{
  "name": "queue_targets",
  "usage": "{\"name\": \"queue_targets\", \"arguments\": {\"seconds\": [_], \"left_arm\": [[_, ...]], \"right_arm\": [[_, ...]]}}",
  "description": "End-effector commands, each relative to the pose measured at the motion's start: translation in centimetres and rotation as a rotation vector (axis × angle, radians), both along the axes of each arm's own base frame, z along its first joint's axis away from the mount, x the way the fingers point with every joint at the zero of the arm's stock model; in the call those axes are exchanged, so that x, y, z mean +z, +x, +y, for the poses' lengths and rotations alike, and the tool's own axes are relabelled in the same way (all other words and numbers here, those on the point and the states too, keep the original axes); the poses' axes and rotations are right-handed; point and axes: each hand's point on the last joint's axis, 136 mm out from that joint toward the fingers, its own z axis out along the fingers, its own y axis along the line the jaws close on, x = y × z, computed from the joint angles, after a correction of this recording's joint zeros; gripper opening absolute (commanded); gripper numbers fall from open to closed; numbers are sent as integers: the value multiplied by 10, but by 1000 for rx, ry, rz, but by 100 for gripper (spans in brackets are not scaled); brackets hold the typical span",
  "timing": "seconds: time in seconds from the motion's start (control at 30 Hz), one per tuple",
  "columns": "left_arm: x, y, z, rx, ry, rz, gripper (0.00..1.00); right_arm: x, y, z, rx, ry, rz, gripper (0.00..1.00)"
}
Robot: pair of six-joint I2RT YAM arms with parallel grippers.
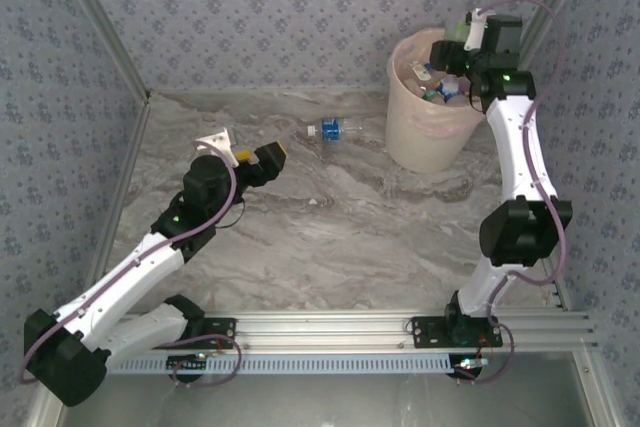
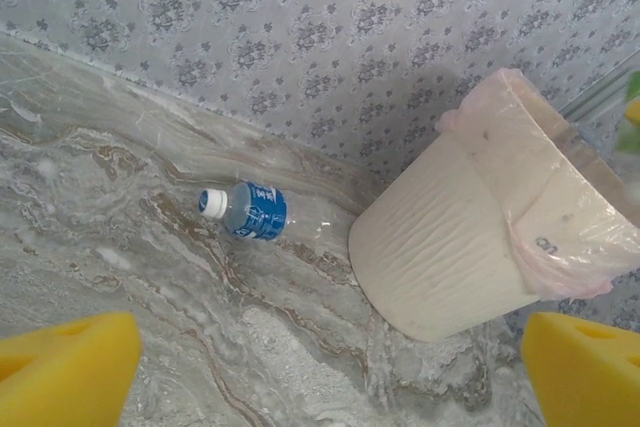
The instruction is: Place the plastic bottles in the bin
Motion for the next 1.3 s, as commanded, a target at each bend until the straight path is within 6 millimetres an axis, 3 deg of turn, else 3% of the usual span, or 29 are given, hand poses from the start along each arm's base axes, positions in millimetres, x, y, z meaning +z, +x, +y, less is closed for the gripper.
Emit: {"name": "queue_targets", "arguments": {"seconds": [0.0, 0.03, 0.2, 0.4, 0.6, 0.77, 0.87, 1.0, 1.13, 1.27], "left_arm": [[8, -2, 2, -11, -10, -27, 98], [8, -3, 2, -11, -10, -24, 98], [4, -2, 3, -5, -10, -15, 98], [-3, 3, 3, 9, -5, 9, 98], [-16, 11, -3, -5, 1, 66, 98], [-26, 14, -8, -26, 11, 95, 98], [-32, 16, -8, -27, 15, 123, 98], [-41, 18, -7, -26, 14, 159, 98], [-50, 18, 0, -2, 15, 206, 98], [-59, 16, 5, 3, 19, 239, 98]], "right_arm": [[2, -1, -13, -109, -46, 35, 92], [6, -1, -16, -130, -46, 27, 99], [17, -9, -19, -150, -52, 20, 100], [24, -24, 18, -33, -60, -3, 100], [30, -32, 74, 124, -40, -50, 100], [24, -44, 151, 376, -48, -90, 100], [6, -50, 192, 519, -86, -79, 100], [-39, -55, 229, 700, -191, -2, 100], [-88, -58, 246, 840, -270, 107, 100], [-120, -53, 249, 882, -310, 176, 100]]}}
